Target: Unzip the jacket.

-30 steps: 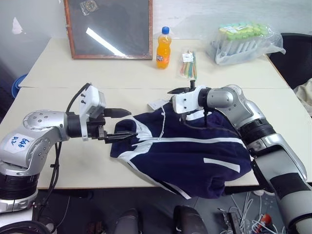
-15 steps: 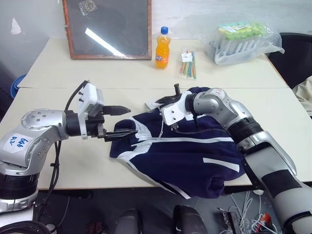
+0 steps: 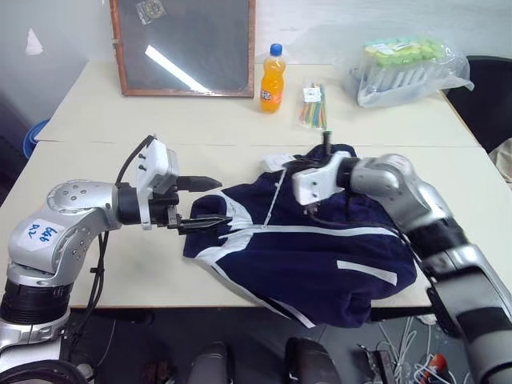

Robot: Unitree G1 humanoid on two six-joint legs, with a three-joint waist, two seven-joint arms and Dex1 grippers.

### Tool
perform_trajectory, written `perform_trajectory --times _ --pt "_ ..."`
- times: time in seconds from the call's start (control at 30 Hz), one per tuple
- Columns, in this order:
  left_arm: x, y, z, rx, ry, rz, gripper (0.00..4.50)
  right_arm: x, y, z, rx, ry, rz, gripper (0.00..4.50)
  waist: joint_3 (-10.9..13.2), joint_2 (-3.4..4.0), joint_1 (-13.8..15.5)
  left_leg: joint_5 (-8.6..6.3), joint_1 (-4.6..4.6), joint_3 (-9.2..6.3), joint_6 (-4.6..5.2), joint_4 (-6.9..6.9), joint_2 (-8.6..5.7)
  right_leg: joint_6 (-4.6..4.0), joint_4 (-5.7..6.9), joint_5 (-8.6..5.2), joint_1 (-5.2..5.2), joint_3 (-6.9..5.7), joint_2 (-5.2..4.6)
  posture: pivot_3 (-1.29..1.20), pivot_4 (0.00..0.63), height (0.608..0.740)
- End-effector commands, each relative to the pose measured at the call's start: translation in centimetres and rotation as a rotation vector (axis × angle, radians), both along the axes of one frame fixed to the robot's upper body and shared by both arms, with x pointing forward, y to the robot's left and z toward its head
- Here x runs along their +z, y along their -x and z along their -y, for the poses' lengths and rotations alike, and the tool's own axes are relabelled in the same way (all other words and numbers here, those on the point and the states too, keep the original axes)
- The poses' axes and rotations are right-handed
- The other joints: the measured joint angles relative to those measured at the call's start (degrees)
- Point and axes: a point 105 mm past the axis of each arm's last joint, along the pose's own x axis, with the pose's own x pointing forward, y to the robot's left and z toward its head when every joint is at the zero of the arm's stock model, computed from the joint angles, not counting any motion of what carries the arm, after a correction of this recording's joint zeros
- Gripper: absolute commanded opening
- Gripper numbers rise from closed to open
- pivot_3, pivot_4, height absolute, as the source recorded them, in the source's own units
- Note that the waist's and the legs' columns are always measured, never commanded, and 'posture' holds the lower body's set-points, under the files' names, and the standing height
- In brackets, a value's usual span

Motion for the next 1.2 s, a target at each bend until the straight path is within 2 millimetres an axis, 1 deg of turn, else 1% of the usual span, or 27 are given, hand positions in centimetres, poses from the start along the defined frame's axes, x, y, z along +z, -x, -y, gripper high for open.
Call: perform_trajectory --times 0.03,0.17,0.27,0.4,0.47,0.57,0.7,0.83,1.0,1.07,1.2 --pt "0.5 0.0 0.7 -0.051 -0.006 0.041 4.12 2.5 2.8 1.7 -0.064 -0.044 0.081 0.07 0.0 0.00 0.3 0.00 0.02 0.01 0.00 0.00 0.00 0.00 0.01 0.00 0.00 0.01 0.00 0.00 0.150 0.740" --pt "0.2 -0.6 1.5 -0.101 -0.019 0.042 4.12 1.3 6.1 3.4 -0.158 -0.029 0.104 0.07 0.0 0.00 1.0 0.00 0.05 0.09 0.00 -0.01 0.03 0.00 0.02 0.00 -0.01 0.02 0.03 0.00 0.150 0.740" --pt "0.3 -1.0 2.1 -0.139 -0.016 0.043 4.12 0.0 7.8 4.4 -0.226 -0.013 0.096 0.07 0.0 0.00 1.1 0.00 0.06 0.18 0.00 0.03 0.00 0.00 0.02 0.00 0.01 0.04 0.03 0.00 0.150 0.740" --pt "0.2 -1.3 2.9 -0.188 -0.023 0.044 4.12 -3.5 9.6 4.9 -0.298 -0.049 -0.048 0.07 0.0 -0.01 1.3 0.00 0.07 0.20 0.00 0.04 0.00 0.00 0.01 0.00 0.06 0.02 0.03 0.00 0.150 0.740" --pt "-0.3 -1.6 3.5 -0.215 -0.036 0.040 4.12 -5.2 9.8 4.7 -0.332 -0.123 -0.127 0.07 0.0 -0.02 1.4 0.00 0.09 0.24 0.00 0.04 -0.01 0.00 0.01 0.00 0.10 -0.01 0.03 0.00 0.150 0.740" --pt "-1.1 -1.9 3.8 -0.236 -0.059 0.040 4.12 -6.2 9.4 4.5 -0.347 -0.143 -0.148 0.07 0.0 -0.01 1.1 0.01 0.12 0.27 0.02 0.08 -0.01 0.00 0.02 0.00 0.12 0.03 0.03 0.00 0.150 0.740" --pt "-3.7 -3.1 4.0 -0.257 -0.169 0.065 4.12 -6.1 8.4 4.6 -0.357 -0.161 -0.132 0.07 0.0 -0.01 1.0 0.01 0.13 0.25 0.01 0.07 0.01 0.01 0.03 0.00 0.10 0.03 0.07 0.00 0.150 0.740" --pt "-5.3 -4.4 4.2 -0.265 -0.255 0.103 4.12 -5.8 7.8 4.8 -0.369 -0.177 -0.119 0.07 0.0 -0.02 1.3 0.01 0.09 0.42 0.01 0.08 -0.02 0.01 0.02 0.00 0.12 -0.02 0.06 0.00 0.150 0.740" --pt "-7.8 -6.3 5.1 -0.251 -0.296 0.107 4.12 -6.0 7.6 4.9 -0.386 -0.199 -0.120 0.07 0.0 -0.02 1.7 0.01 0.08 0.52 0.02 0.08 -0.03 0.01 -0.01 0.00 0.12 -0.04 0.06 0.00 0.150 0.740" --pt "-9.0 -6.9 5.1 -0.240 -0.333 0.104 4.12 -5.8 7.6 5.1 -0.398 -0.213 -0.115 0.07 0.0 -0.02 1.7 0.01 0.08 0.54 0.02 0.08 -0.03 0.01 -0.01 0.00 0.11 -0.04 0.06 0.00 0.150 0.740" --pt "-11.1 -7.1 4.5 -0.250 -0.399 0.085 4.12 -5.3 7.5 5.7 -0.442 -0.260 -0.089 0.07 0.0 -0.03 1.7 0.01 0.09 0.54 0.02 0.08 -0.02 0.01 0.00 0.00 0.11 -0.05 0.06 0.00 0.150 0.740"
